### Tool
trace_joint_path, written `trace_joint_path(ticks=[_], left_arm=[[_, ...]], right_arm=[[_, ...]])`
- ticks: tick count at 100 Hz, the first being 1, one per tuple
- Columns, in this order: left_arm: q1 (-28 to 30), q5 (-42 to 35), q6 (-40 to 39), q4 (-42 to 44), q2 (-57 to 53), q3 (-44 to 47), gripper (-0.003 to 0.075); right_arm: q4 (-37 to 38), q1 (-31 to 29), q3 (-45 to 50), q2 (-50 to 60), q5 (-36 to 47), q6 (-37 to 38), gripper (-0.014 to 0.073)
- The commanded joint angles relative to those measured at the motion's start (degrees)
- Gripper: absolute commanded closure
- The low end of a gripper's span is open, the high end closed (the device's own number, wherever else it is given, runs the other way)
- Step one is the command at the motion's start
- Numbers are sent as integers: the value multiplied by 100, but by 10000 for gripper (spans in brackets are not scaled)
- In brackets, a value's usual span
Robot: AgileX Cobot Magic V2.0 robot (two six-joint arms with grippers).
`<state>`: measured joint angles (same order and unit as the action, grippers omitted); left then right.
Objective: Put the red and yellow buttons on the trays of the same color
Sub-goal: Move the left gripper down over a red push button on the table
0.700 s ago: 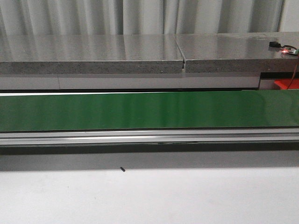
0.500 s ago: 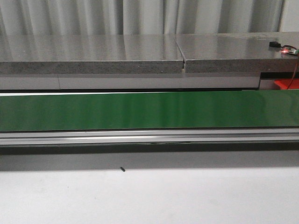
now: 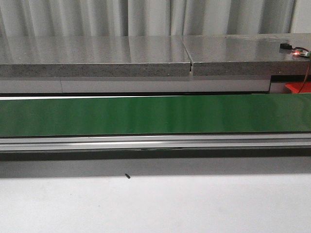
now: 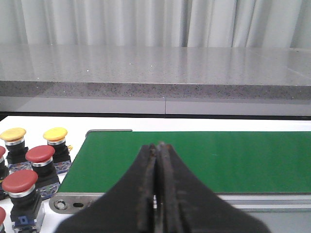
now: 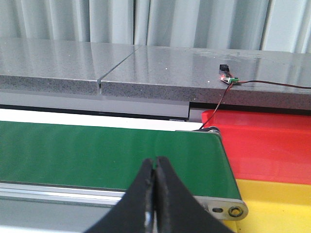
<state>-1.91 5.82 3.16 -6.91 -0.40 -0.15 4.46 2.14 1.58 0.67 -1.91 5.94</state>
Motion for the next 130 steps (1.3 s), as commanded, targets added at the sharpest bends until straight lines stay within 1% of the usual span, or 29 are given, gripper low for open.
trace_joint_path(ticks=[1, 12, 23, 33, 44, 62, 74, 79, 97, 103, 110, 114, 115, 117, 120, 121, 122, 124, 127, 130], left_arm=[[-48, -458, -55, -7, -168, 189, 741], [-48, -458, -55, -7, -168, 189, 741], [-48, -179, -55, -7, -168, 71, 741], [-48, 302, -55, -7, -114, -285, 741], [-48, 888, -55, -7, 192, -819, 741], [-48, 1140, -55, -18, 1220, -1667, 741], [-48, 1796, -55, -8, 2047, -2309, 741], [-48, 1941, -55, -8, 2325, -2506, 741], [-48, 1957, -55, -8, 3442, -2993, 739], [-48, 1927, -55, -8, 3701, -3121, 724], [-48, 1927, -55, -8, 3962, -3238, 647], [-48, 1939, -55, -8, 4089, -3285, 566], [-48, 1939, -55, -8, 4126, -3297, 534], [-48, 1939, -55, -8, 4161, -3310, 500], [-48, 1939, -55, -8, 4235, -3325, 405], [-48, 1939, -55, -8, 4250, -3334, 385], [-48, 1939, -55, -8, 4276, -3338, 344], [-48, 1939, -55, -8, 4298, -3352, 302], [-48, 1916, -55, -8, 4350, -3361, 204], [-48, 1886, -55, -8, 4385, -3361, 136]], right_arm=[[54, -34, -93, 104, 425, 5, 661], [54, -34, -93, 104, 425, 5, 661], [54, -34, -93, 104, 425, 5, 661], [54, -34, -93, 104, 425, 5, 661], [54, -34, -93, 104, 425, 5, 661], [54, -34, -93, 104, 425, 5, 661], [54, -26, -93, 104, 425, 5, 661], [54, -26, -93, 104, 425, 5, 661], [54, -26, -93, 104, 425, 5, 661], [54, -26, -93, 104, 425, 5, 661], [54, -26, -93, 104, 425, 5, 661], [54, -26, -93, 104, 425, 5, 661], [54, -26, -93, 104, 425, 5, 661], [54, -26, -93, 104, 425, 5, 661], [54, -26, -93, 104, 425, 5, 661], [54, -26, -93, 104, 425, 5, 661], [54, -26, -93, 104, 425, 5, 661], [54, -26, -93, 104, 425, 5, 661], [54, -26, -93, 104, 425, 5, 661], [54, -26, -93, 104, 425, 5, 661]])
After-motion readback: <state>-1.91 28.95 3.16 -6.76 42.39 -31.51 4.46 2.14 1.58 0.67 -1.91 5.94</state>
